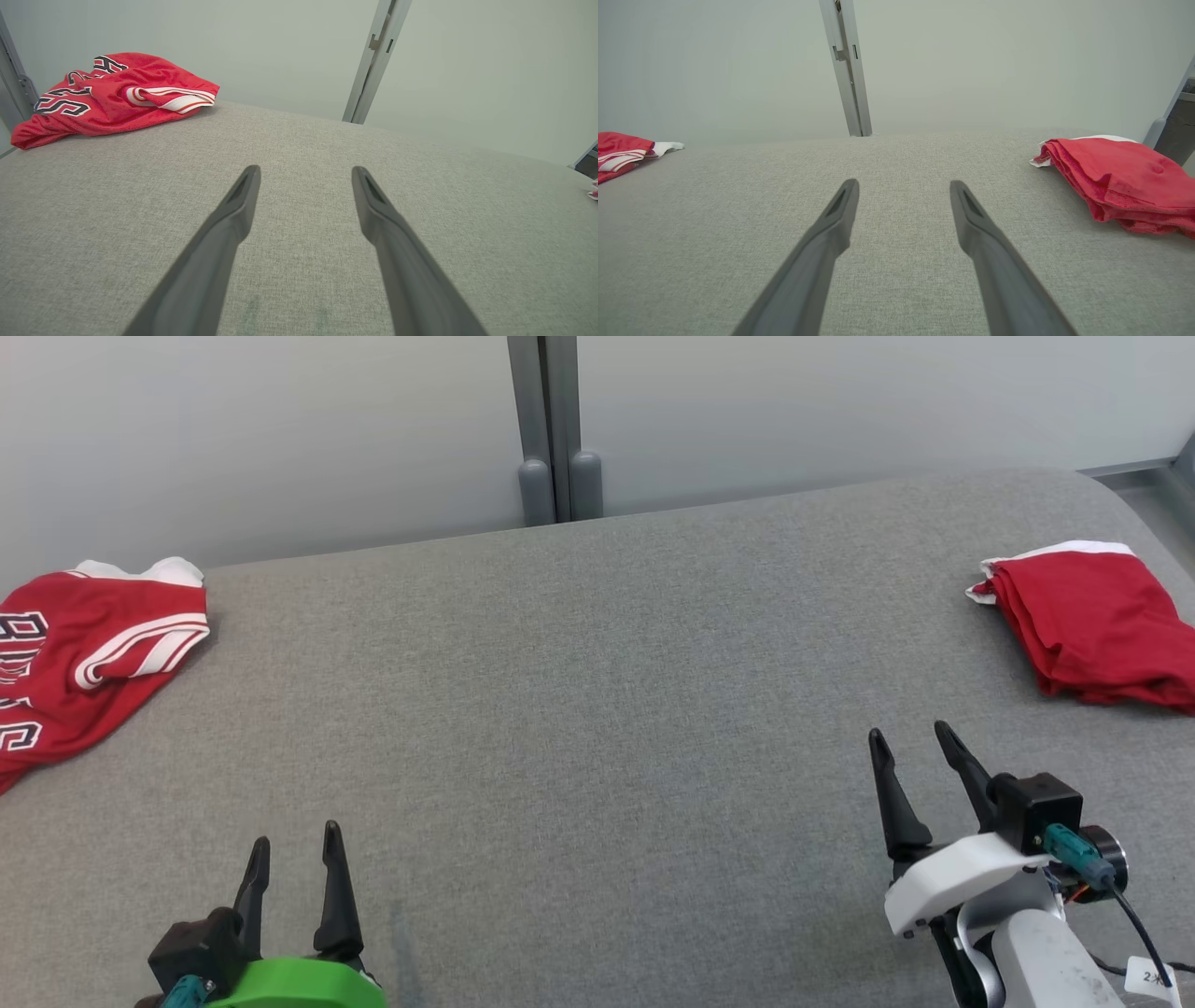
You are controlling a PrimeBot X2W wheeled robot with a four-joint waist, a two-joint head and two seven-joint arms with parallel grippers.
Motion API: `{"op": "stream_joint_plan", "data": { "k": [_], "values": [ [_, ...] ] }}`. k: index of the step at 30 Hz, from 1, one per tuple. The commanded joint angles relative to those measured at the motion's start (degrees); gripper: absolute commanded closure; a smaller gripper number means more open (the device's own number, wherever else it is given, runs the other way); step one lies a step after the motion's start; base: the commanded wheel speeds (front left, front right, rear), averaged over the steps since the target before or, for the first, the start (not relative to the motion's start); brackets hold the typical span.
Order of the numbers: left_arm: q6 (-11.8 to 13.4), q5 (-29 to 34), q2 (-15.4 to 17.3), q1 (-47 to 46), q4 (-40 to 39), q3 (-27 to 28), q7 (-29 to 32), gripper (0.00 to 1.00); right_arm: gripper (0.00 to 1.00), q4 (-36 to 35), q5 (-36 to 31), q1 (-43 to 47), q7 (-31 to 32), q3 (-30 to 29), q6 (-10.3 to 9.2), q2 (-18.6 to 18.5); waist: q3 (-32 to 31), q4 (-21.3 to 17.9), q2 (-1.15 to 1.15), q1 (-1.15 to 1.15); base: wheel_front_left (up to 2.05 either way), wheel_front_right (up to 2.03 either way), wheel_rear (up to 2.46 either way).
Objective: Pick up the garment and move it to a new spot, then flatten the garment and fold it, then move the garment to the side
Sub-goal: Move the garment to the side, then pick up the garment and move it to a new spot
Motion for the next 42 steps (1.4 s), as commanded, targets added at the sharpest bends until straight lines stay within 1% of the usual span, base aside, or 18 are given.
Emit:
{"op": "stream_joint_plan", "data": {
  "k": [1,11,16,26,29,32,34,38,42],
  "values": [
    [0.0,-0.2,0.0,1.1,-0.2,0.1,0.0,0.0,0.0,-0.9,1.0,1.5,-0.3,0.4,-0.09,-0.3,-0.6,0.2,0.0,0.0,0.0,0.0,0.0],
    [1.0,-1.7,0.0,2.4,-0.6,-2.3,0.0,0.0,0.0,-2.7,2.6,5.3,-0.3,2.2,-0.09,-0.2,-1.0,0.9,0.0,0.0,0.0,0.0,0.0],
    [1.2,-1.6,0.0,1.9,-0.6,-2.8,0.0,0.0,0.0,-3.4,3.0,5.4,-0.3,2.6,-0.09,-0.2,-1.1,1.3,0.0,0.0,0.0,0.0,0.0],
    [1.1,-1.8,0.0,1.5,-0.5,-3.3,0.0,0.0,0.0,-2.7,3.6,5.7,-0.3,3.1,-0.09,-0.2,-1.3,2.3,0.0,0.0,0.0,0.0,0.0],
    [1.2,-1.8,0.0,1.3,-0.6,-3.5,0.0,0.0,0.0,-2.5,3.6,5.9,-0.3,2.8,-0.09,-0.2,-1.3,3.2,0.0,0.0,0.0,0.0,0.0],
    [1.3,-1.9,0.0,1.0,-0.7,-3.6,0.0,0.0,0.0,-2.5,3.3,6.0,-0.3,2.5,-0.09,-0.2,-1.4,5.0,0.0,0.0,0.0,0.0,0.0],
    [1.3,-1.8,0.0,0.9,-0.7,-4.0,0.0,0.0,0.0,-2.6,3.2,6.2,-0.3,2.2,-0.09,-0.2,-1.4,6.9,0.0,0.0,0.0,0.0,0.0],
    [1.3,-1.4,0.0,0.9,-0.9,-4.0,0.0,0.0,0.0,-2.9,3.6,6.4,-0.3,2.4,-0.09,-0.2,-1.7,11.7,0.0,0.0,0.0,0.0,0.0],
    [1.1,-0.8,0.0,1.1,-1.1,-3.6,0.0,0.0,0.0,-2.9,3.9,6.5,-0.3,3.1,-0.09,-0.2,-1.9,17.3,0.0,0.0,0.0,0.0,0.0]
  ]
}}
